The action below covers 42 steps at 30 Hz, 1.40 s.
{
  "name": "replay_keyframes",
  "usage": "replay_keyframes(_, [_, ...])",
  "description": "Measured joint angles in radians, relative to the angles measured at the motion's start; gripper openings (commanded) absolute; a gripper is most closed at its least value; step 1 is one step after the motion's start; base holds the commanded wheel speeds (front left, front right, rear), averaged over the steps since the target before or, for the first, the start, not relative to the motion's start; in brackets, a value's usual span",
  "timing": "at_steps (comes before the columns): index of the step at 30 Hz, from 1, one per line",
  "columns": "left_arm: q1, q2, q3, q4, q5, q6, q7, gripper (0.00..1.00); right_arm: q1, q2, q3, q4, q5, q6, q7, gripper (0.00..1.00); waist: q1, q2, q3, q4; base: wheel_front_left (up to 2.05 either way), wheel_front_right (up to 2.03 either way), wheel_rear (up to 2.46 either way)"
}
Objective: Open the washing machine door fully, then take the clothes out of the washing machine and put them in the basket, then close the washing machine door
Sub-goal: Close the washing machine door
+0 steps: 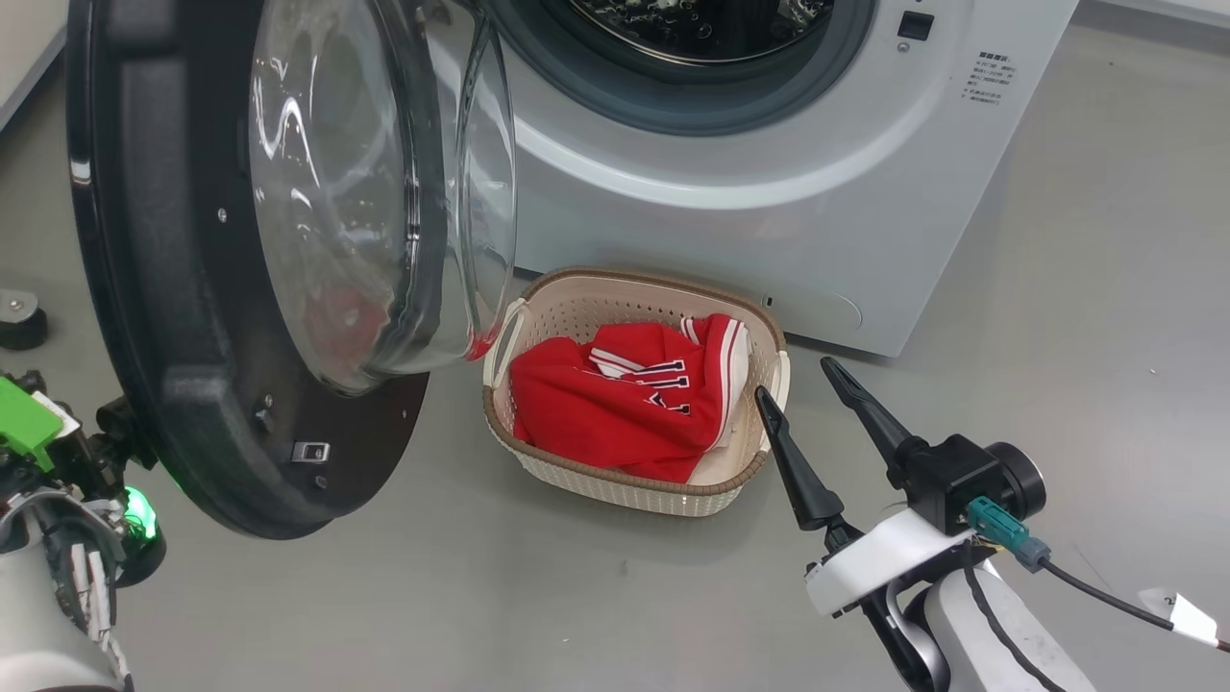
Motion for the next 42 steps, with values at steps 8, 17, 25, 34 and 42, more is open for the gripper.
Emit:
replay_keyframes(8, [0.045,-0.015,-0.002,-0.084,0.005,0.000,-0.021,0.00,0.000,0.000,-0.005,0.000,0.000,0.000,0.000,1.00,0.0000,0.0000,-0.002,0.001,0.00,0.00,0.00])
replay_keyframes(17, [0.128,0.027,-0.016,-0.220,0.114,-0.001,-0.147,0.00,0.002,0.001,-0.010,0.000,0.008,0.000,0.000,1.00,0.0000,0.0000,-0.015,0.003,0.00,0.00,0.00])
replay_keyframes(25, [0.247,0.088,-0.099,-0.389,0.286,-0.001,-0.314,0.00,0.004,0.002,-0.010,0.000,0.016,0.000,0.000,1.00,0.0000,0.0000,-0.012,0.005,0.00,0.00,0.00])
replay_keyframes(34, [0.395,0.144,-0.223,-0.523,0.468,-0.001,-0.529,0.00,0.004,0.002,-0.010,-0.001,0.017,0.000,0.000,1.00,0.0000,0.0000,-0.015,0.008,0.00,0.00,0.00])
replay_keyframes(42, [0.531,0.170,-0.301,-0.564,0.588,-0.001,-0.732,0.00,0.005,0.002,-0.009,0.000,0.018,0.000,0.000,1.00,0.0000,0.0000,-0.032,0.003,0.00,0.00,0.00])
